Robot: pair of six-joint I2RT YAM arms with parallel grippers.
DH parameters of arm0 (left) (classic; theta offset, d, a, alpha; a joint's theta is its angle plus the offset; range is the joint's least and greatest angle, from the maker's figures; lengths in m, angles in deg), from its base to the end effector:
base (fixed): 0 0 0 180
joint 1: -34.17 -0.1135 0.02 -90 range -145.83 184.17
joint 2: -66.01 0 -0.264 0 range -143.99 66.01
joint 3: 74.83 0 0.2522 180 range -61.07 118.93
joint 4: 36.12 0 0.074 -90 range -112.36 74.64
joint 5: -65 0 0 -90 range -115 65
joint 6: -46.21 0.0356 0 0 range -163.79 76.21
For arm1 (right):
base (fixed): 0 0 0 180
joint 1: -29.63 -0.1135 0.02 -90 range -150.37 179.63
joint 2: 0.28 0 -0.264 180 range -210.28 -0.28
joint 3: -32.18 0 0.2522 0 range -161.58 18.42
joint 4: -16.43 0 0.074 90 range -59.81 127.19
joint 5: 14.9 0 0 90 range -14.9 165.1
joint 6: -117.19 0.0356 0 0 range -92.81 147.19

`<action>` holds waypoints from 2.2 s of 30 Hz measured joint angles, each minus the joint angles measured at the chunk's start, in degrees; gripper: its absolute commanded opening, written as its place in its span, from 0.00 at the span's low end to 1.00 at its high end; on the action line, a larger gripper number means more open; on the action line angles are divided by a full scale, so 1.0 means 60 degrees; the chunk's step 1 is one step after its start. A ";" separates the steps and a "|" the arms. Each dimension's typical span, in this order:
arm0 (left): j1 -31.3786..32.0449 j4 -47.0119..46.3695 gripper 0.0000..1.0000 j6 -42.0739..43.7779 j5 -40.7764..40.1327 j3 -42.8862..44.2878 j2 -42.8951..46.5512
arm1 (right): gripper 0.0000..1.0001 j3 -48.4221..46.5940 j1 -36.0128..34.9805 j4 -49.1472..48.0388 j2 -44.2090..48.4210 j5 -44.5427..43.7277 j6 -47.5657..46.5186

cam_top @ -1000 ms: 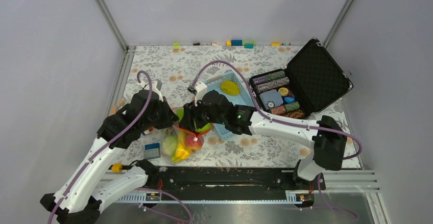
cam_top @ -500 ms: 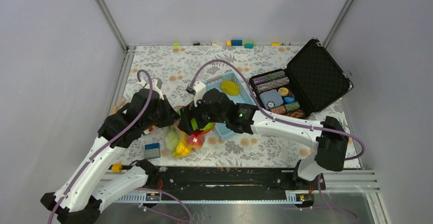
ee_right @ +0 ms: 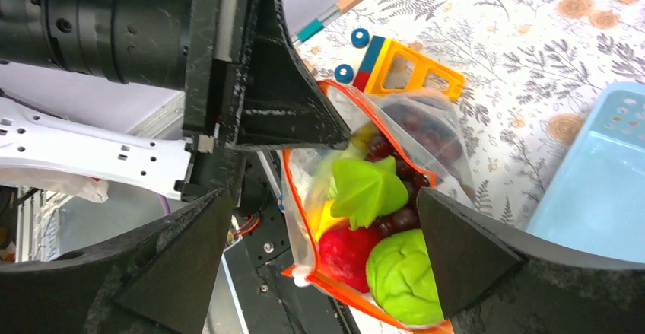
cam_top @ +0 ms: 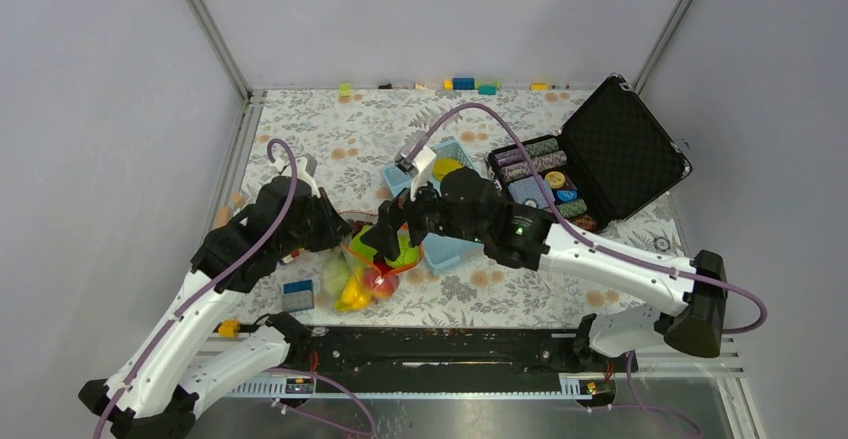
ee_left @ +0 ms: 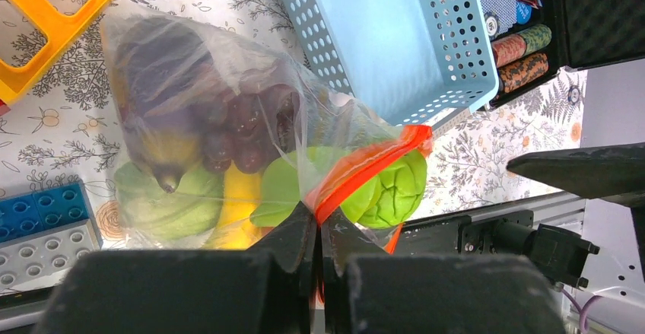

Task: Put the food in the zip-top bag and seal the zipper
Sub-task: Place the fake fruit in the zipper food storage bag, then adjust the zipper food storage bag at the center of the board.

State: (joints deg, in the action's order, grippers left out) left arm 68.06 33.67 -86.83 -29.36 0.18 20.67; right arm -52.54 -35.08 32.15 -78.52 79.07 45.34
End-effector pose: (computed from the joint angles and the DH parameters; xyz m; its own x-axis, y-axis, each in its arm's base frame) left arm 0.1155 -0.0743 0.3556 -0.7375 -0.3244 -0.5923 0.0060 0.8739 -0.4861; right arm 0.1366 0.2948 0.3828 -0.3553 -0.0244 -0.9345 -0.8635 0.3915 0.3180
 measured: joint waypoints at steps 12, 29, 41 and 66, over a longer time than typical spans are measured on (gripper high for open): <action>0.0000 -0.0004 0.00 0.0004 0.0004 0.0000 0.0124 | 0.87 0.2146 0.1166 0.0612 0.0790 -0.0962 0.0193; 0.0000 0.0000 0.00 0.0175 0.0164 -0.0004 0.0131 | 0.72 0.2703 0.1260 0.0284 -0.0463 -0.0670 0.0561; 0.0000 -0.0018 0.00 0.0178 0.0204 -0.0004 0.0131 | 0.76 0.3107 0.1260 -0.0364 0.0280 -0.0674 0.0776; 0.0000 -0.0135 0.00 0.0346 0.0521 -0.0157 0.0084 | 0.00 0.3085 0.1257 -0.1155 -0.0051 -0.0663 0.0426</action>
State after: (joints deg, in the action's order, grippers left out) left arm 68.06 32.86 -84.76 -26.23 -0.76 21.17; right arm -34.02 -27.54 25.22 -78.82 75.09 47.90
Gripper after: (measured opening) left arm 0.008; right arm 0.068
